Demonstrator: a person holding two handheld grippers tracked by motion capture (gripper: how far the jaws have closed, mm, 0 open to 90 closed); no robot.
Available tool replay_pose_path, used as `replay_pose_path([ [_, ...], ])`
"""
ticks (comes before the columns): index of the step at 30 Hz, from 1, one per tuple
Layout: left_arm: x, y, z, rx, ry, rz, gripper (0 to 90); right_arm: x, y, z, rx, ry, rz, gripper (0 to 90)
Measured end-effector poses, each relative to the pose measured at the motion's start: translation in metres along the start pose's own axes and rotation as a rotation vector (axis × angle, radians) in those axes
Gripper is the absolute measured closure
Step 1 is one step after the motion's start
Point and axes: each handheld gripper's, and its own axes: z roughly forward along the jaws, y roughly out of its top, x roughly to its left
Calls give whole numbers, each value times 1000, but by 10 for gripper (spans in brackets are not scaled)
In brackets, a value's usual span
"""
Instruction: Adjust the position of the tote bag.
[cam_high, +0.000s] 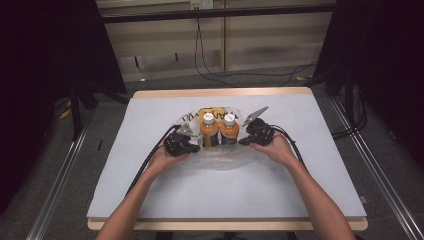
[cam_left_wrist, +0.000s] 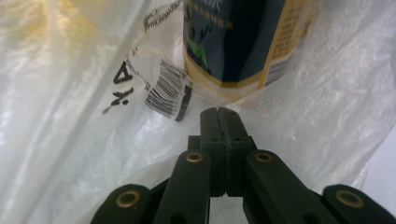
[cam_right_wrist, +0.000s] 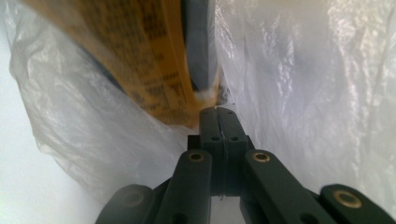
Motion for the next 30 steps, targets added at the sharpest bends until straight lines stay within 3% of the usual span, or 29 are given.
replay_pose_path([
  [2,-1,-1,0,7,-14,-5,899,2,-4,2,45,-22,-29,900],
  [5,-3,-2,0,-8,-4,-16,900,1,-10,2,53,-21,-34,900],
  [8,1,-3,-2,19,-8,5,900,0,-12,0,64,-24,-38,900],
  [10,1,-3,-3,22,-5,-14,900,0,-13,-3,98,-63,-69,900],
  [14,9,-9,-7,30,32,-32,900,-3,-14,-7,136,-113,-72,900],
  [19,12,-12,-11,53,66,-18,900,-9,-17,-9,142,-150,-57,900],
  [23,19,-7,-13,124,84,23,900,-16,-19,-11,146,-179,-53,900],
  [25,22,-7,-12,125,88,17,900,-17,-19,-12,150,-186,-52,900],
  [26,25,-7,-13,146,111,27,900,-19,-20,-12,154,-205,-61,900],
  [27,30,-8,-13,133,94,5,900,-23,-22,-14,156,-210,-46,900],
  [30,34,-10,-13,130,103,-8,900,-27,-24,-15,154,-213,-50,900],
])
